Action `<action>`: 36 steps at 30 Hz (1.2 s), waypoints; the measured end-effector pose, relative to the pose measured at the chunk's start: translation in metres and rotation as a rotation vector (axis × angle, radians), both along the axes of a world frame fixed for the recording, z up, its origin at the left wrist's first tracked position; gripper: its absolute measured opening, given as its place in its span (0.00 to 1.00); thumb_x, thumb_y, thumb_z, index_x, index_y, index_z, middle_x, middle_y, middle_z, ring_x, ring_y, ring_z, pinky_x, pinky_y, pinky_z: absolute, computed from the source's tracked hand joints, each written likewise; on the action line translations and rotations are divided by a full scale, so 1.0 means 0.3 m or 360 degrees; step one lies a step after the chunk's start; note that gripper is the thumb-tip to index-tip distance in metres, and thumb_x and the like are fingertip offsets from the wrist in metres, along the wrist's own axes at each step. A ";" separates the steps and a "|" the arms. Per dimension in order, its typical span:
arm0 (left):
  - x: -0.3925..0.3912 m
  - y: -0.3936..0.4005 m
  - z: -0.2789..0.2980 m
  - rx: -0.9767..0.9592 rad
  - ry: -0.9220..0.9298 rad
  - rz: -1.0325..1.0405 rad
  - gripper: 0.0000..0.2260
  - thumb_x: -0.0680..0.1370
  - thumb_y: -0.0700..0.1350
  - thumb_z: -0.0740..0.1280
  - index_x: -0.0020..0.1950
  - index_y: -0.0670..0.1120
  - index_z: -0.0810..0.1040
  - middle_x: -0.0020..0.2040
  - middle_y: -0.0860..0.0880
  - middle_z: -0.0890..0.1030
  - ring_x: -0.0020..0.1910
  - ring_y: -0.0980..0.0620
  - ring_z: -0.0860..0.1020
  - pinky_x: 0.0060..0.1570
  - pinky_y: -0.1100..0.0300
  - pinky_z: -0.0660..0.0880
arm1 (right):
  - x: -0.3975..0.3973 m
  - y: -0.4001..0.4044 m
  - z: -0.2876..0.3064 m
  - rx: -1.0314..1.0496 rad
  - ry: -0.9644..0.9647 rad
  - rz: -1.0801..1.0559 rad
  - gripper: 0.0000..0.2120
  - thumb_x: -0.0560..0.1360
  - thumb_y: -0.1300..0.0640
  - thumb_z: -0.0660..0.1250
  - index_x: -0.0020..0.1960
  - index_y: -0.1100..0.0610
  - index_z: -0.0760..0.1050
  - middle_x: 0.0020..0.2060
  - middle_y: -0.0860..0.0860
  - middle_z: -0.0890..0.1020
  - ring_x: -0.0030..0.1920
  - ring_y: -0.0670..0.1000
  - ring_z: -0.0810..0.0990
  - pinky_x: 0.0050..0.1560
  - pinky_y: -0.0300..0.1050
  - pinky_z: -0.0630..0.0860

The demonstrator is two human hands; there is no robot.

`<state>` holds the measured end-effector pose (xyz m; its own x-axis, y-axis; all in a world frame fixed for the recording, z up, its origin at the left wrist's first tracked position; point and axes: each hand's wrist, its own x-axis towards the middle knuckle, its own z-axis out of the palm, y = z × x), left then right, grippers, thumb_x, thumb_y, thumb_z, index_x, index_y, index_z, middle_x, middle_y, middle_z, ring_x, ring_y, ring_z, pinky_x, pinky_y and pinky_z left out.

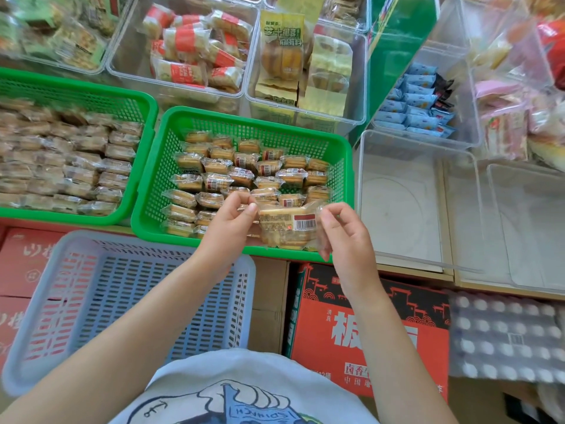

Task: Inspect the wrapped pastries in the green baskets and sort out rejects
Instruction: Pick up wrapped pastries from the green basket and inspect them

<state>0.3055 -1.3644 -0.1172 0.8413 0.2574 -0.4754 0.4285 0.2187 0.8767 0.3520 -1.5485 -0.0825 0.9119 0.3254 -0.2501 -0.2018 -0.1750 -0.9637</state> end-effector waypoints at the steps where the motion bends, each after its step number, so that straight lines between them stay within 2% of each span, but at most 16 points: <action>1: 0.001 0.007 -0.005 -0.0014 0.0006 -0.0022 0.09 0.86 0.43 0.57 0.47 0.50 0.71 0.48 0.44 0.76 0.43 0.45 0.78 0.42 0.52 0.77 | 0.010 -0.004 0.000 -0.0051 -0.0017 0.0059 0.11 0.83 0.52 0.61 0.44 0.56 0.71 0.31 0.56 0.67 0.31 0.56 0.63 0.31 0.52 0.61; 3: 0.005 0.015 -0.016 -0.0020 0.0005 -0.0100 0.08 0.86 0.43 0.57 0.48 0.48 0.70 0.47 0.44 0.75 0.42 0.46 0.77 0.41 0.53 0.77 | 0.031 -0.011 -0.007 -0.0177 -0.0023 0.0158 0.14 0.81 0.49 0.61 0.43 0.57 0.71 0.29 0.52 0.70 0.31 0.53 0.67 0.32 0.47 0.65; 5: 0.012 0.021 -0.029 0.0007 0.0015 -0.0177 0.08 0.86 0.43 0.57 0.48 0.48 0.70 0.44 0.47 0.75 0.41 0.48 0.76 0.41 0.54 0.76 | 0.049 -0.019 -0.023 -0.0239 0.0012 0.0218 0.15 0.83 0.53 0.61 0.40 0.60 0.70 0.29 0.51 0.71 0.31 0.50 0.69 0.39 0.44 0.71; 8: 0.030 0.027 -0.053 -0.0017 0.0110 -0.0157 0.07 0.86 0.43 0.57 0.49 0.47 0.70 0.45 0.46 0.75 0.41 0.48 0.77 0.37 0.57 0.78 | 0.074 -0.027 -0.050 -0.0016 0.0175 0.0137 0.16 0.84 0.57 0.59 0.38 0.58 0.70 0.32 0.54 0.73 0.34 0.53 0.72 0.41 0.45 0.74; 10: 0.047 0.038 -0.073 -0.0088 0.0149 -0.0124 0.08 0.86 0.44 0.57 0.49 0.47 0.70 0.49 0.42 0.75 0.45 0.44 0.78 0.36 0.57 0.80 | 0.098 -0.019 -0.070 -0.0080 0.0208 0.0042 0.13 0.82 0.49 0.62 0.42 0.56 0.72 0.37 0.53 0.75 0.39 0.52 0.75 0.43 0.45 0.75; 13: 0.078 0.050 -0.097 -0.0038 0.0143 -0.0146 0.09 0.86 0.46 0.57 0.48 0.51 0.72 0.49 0.42 0.74 0.46 0.44 0.75 0.41 0.52 0.80 | 0.133 -0.004 -0.100 -0.0339 0.0339 0.0210 0.25 0.72 0.35 0.65 0.57 0.53 0.71 0.51 0.48 0.80 0.44 0.44 0.82 0.45 0.43 0.79; 16: 0.130 0.037 -0.109 0.0097 0.0114 -0.0149 0.08 0.86 0.46 0.58 0.49 0.51 0.72 0.44 0.48 0.75 0.43 0.48 0.76 0.42 0.50 0.77 | 0.161 0.014 -0.115 -0.0469 0.0341 0.0446 0.14 0.77 0.47 0.70 0.59 0.50 0.74 0.51 0.48 0.82 0.37 0.41 0.81 0.41 0.39 0.80; 18: 0.171 0.032 -0.118 0.0162 0.0078 -0.0119 0.06 0.85 0.45 0.58 0.50 0.51 0.73 0.45 0.51 0.79 0.45 0.47 0.79 0.44 0.50 0.79 | 0.196 0.025 -0.128 -0.0465 0.0236 0.0343 0.08 0.78 0.54 0.71 0.56 0.51 0.77 0.46 0.49 0.83 0.36 0.43 0.81 0.40 0.41 0.80; 20: 0.204 0.039 -0.152 0.0426 0.0051 -0.0233 0.07 0.85 0.45 0.59 0.59 0.52 0.74 0.57 0.51 0.81 0.56 0.46 0.79 0.54 0.47 0.78 | 0.247 0.023 -0.155 -0.0533 0.0084 0.0134 0.07 0.77 0.56 0.71 0.55 0.51 0.78 0.45 0.47 0.83 0.41 0.44 0.82 0.41 0.42 0.80; 21: 0.217 0.046 -0.177 0.0790 0.0041 -0.0431 0.11 0.85 0.45 0.58 0.67 0.51 0.72 0.65 0.50 0.78 0.64 0.47 0.76 0.62 0.46 0.75 | 0.278 0.022 -0.171 -0.0611 -0.0019 0.0048 0.08 0.77 0.56 0.71 0.55 0.50 0.77 0.47 0.44 0.82 0.44 0.45 0.82 0.43 0.43 0.81; 23: 0.240 0.049 -0.236 0.1582 0.0004 -0.0883 0.21 0.85 0.48 0.56 0.79 0.48 0.61 0.79 0.48 0.64 0.78 0.47 0.60 0.76 0.47 0.59 | 0.334 0.023 -0.203 -0.0727 -0.0179 -0.0018 0.11 0.77 0.57 0.70 0.57 0.47 0.76 0.52 0.39 0.79 0.50 0.44 0.81 0.49 0.44 0.80; 25: 0.255 0.046 -0.299 0.1894 -0.0018 -0.1187 0.26 0.86 0.53 0.52 0.83 0.48 0.51 0.83 0.49 0.50 0.82 0.48 0.46 0.79 0.48 0.46 | 0.377 0.035 -0.236 -0.0741 -0.0253 0.0029 0.13 0.78 0.59 0.70 0.59 0.47 0.75 0.54 0.37 0.78 0.53 0.41 0.79 0.52 0.44 0.80; 28: 0.244 0.064 -0.397 0.2000 0.0071 -0.1451 0.29 0.85 0.59 0.46 0.83 0.50 0.43 0.82 0.50 0.41 0.80 0.49 0.37 0.78 0.45 0.39 | 0.424 0.061 -0.282 -0.0868 -0.0342 0.0200 0.18 0.76 0.62 0.71 0.62 0.49 0.75 0.55 0.39 0.78 0.52 0.36 0.77 0.55 0.38 0.76; 30: 0.229 0.083 -0.433 0.2052 0.0068 -0.1464 0.29 0.84 0.61 0.45 0.82 0.52 0.43 0.82 0.52 0.41 0.80 0.50 0.37 0.78 0.44 0.37 | 0.442 0.076 -0.307 -0.1016 -0.0478 0.0329 0.19 0.75 0.64 0.72 0.63 0.53 0.75 0.55 0.44 0.79 0.53 0.42 0.77 0.58 0.39 0.74; 33: 0.214 0.082 -0.450 0.2052 0.0053 -0.1386 0.28 0.84 0.61 0.46 0.83 0.53 0.46 0.82 0.53 0.45 0.81 0.50 0.41 0.78 0.43 0.38 | 0.449 0.104 -0.329 -0.1132 -0.0725 0.0423 0.16 0.75 0.66 0.71 0.62 0.57 0.74 0.53 0.50 0.80 0.54 0.48 0.75 0.55 0.43 0.71; 36: 0.216 0.073 -0.445 0.2083 0.0053 -0.1296 0.27 0.84 0.60 0.50 0.82 0.54 0.53 0.82 0.50 0.55 0.81 0.45 0.53 0.77 0.41 0.46 | 0.447 0.135 -0.352 -0.1207 -0.1030 0.0579 0.12 0.74 0.67 0.70 0.55 0.58 0.74 0.49 0.52 0.80 0.51 0.52 0.76 0.52 0.48 0.75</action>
